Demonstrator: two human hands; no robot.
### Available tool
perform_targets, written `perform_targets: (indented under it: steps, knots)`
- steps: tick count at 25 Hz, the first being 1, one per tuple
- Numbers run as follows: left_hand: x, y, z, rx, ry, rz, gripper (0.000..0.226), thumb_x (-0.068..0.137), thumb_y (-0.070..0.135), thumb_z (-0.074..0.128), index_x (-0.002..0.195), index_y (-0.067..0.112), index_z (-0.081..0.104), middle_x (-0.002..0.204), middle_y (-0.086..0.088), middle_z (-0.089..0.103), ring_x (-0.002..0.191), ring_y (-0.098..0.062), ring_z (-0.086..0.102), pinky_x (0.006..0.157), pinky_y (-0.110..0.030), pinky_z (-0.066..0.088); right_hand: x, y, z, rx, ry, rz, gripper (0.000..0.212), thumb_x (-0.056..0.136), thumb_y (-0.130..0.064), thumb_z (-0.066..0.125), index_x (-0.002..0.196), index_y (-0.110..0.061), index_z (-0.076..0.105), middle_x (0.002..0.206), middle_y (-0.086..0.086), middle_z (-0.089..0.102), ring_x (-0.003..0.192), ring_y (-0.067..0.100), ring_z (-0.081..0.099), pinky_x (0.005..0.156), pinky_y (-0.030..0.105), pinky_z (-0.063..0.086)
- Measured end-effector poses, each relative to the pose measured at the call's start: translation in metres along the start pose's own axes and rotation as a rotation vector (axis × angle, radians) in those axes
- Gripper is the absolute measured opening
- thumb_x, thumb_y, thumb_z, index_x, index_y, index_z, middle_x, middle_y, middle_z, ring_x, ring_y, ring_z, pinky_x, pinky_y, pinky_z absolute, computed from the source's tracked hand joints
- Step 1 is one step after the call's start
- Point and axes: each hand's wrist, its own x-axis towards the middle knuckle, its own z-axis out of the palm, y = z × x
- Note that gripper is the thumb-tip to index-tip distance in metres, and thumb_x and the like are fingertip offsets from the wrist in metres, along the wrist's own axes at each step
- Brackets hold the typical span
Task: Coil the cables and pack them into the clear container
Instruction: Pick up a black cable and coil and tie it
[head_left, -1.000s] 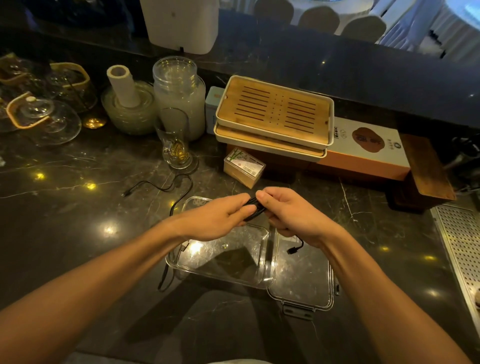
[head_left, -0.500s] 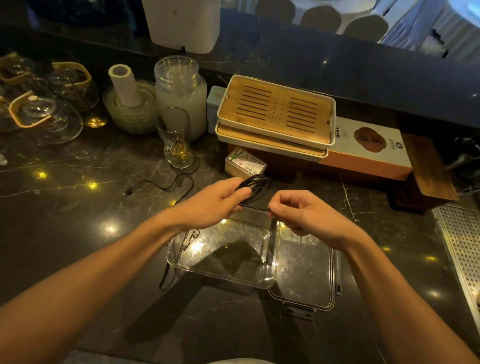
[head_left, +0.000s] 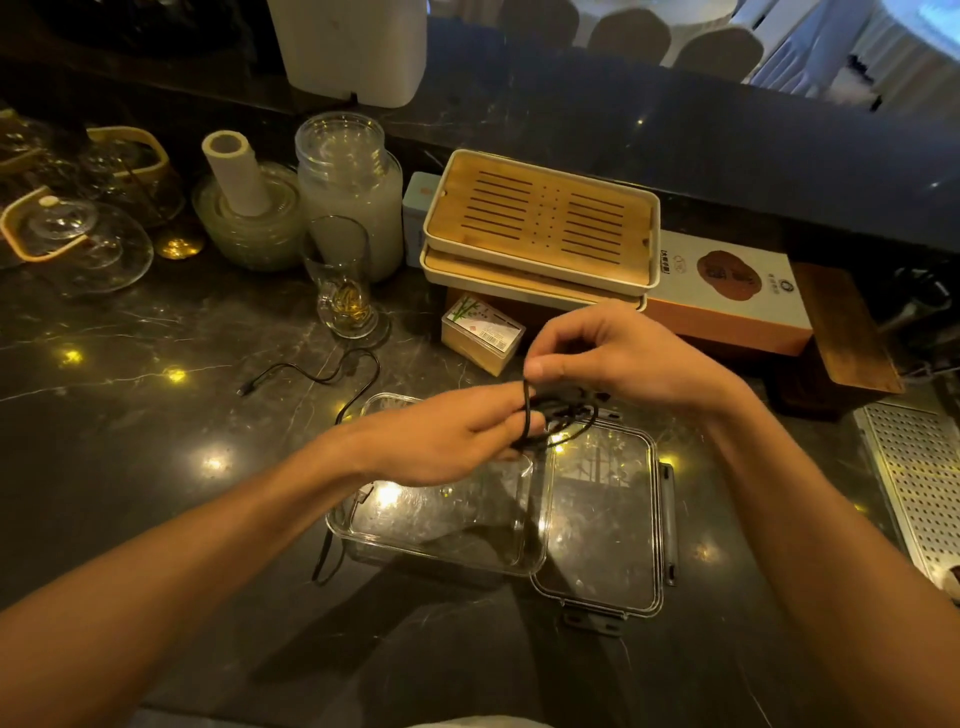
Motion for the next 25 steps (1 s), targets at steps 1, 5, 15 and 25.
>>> perform_targets:
  steps: [1, 5, 15, 25]
  knots:
    - [-0.001, 0.003, -0.004, -0.031, 0.033, 0.013, 0.017, 0.109, 0.017, 0.038, 0.105, 0.025, 0.053, 0.086, 0.011, 0.05, 0.07, 0.006, 0.053, 0.068, -0.013, 0.047, 0.001, 0.008, 0.003, 0.139, 0.034, 0.033, 0.025, 0.093, -0.031, 0.069, 0.096, -0.008, 0.075, 0.092, 0.011, 0.074, 0.082, 0.026, 0.068, 0.074, 0.03, 0.054]
    - [0.004, -0.003, -0.01, -0.047, 0.192, -0.02, 0.018, 0.109, 0.019, 0.038, 0.113, 0.011, 0.055, 0.086, 0.008, 0.049, 0.066, 0.008, 0.052, 0.064, -0.009, 0.045, -0.002, 0.027, 0.041, 0.461, 0.13, 0.116, 0.019, 0.099, -0.02, 0.062, 0.084, -0.023, 0.072, 0.064, -0.007, 0.056, 0.055, 0.007, 0.042, 0.054, 0.021, 0.034]
    - [0.017, -0.036, -0.004, -0.004, 0.499, -0.226, 0.018, 0.108, 0.02, 0.043, 0.108, 0.006, 0.053, 0.082, 0.006, 0.054, 0.068, 0.004, 0.058, 0.075, -0.015, 0.055, -0.013, 0.025, 0.096, 0.305, 0.313, 0.346, 0.036, 0.108, -0.036, 0.049, 0.081, -0.018, 0.066, 0.059, -0.008, 0.042, 0.051, 0.006, 0.034, 0.05, 0.023, 0.029]
    - [0.02, -0.043, -0.002, 0.192, 0.469, -0.216, 0.02, 0.106, 0.032, 0.048, 0.103, 0.013, 0.052, 0.08, 0.003, 0.058, 0.066, -0.009, 0.049, 0.061, -0.03, 0.041, -0.012, 0.013, 0.088, 0.077, 0.282, 0.342, 0.037, 0.106, -0.032, 0.051, 0.08, -0.011, 0.068, 0.058, -0.006, 0.049, 0.052, 0.008, 0.042, 0.06, 0.035, 0.039]
